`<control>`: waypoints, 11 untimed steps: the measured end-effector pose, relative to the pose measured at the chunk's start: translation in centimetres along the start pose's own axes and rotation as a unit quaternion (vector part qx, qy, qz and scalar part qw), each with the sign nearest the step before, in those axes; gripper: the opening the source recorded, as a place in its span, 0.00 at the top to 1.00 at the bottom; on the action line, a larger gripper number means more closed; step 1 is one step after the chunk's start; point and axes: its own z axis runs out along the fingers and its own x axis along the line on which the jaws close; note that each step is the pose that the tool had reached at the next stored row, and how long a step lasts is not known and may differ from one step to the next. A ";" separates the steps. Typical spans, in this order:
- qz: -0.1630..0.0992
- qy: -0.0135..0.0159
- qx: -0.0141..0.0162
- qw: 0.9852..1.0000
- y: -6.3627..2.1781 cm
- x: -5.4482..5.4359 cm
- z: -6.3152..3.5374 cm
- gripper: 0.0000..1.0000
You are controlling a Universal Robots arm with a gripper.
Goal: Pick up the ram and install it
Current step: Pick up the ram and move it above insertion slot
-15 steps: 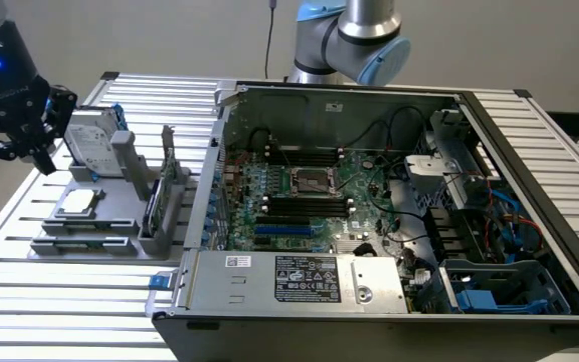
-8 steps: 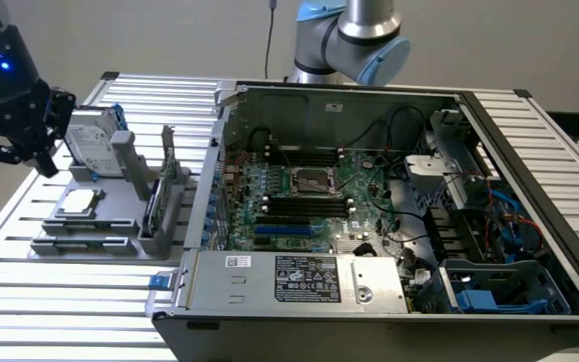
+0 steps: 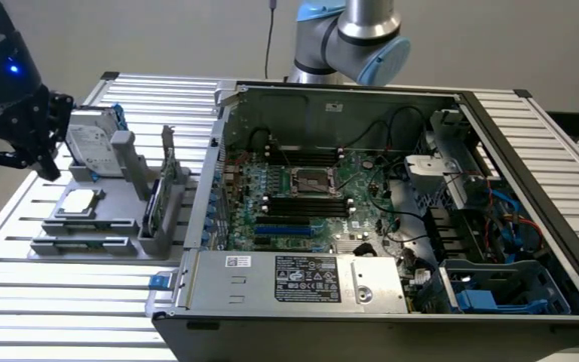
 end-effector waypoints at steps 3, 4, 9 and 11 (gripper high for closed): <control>-0.027 0.001 0.001 1.000 -0.01 0.0 0.22 0.89; -0.036 0.001 0.002 0.999 -0.01 0.0 0.30 0.89; -0.081 0.003 0.004 0.997 -0.03 0.0 0.75 0.89; -0.099 0.003 0.005 0.995 -0.03 0.0 0.92 0.89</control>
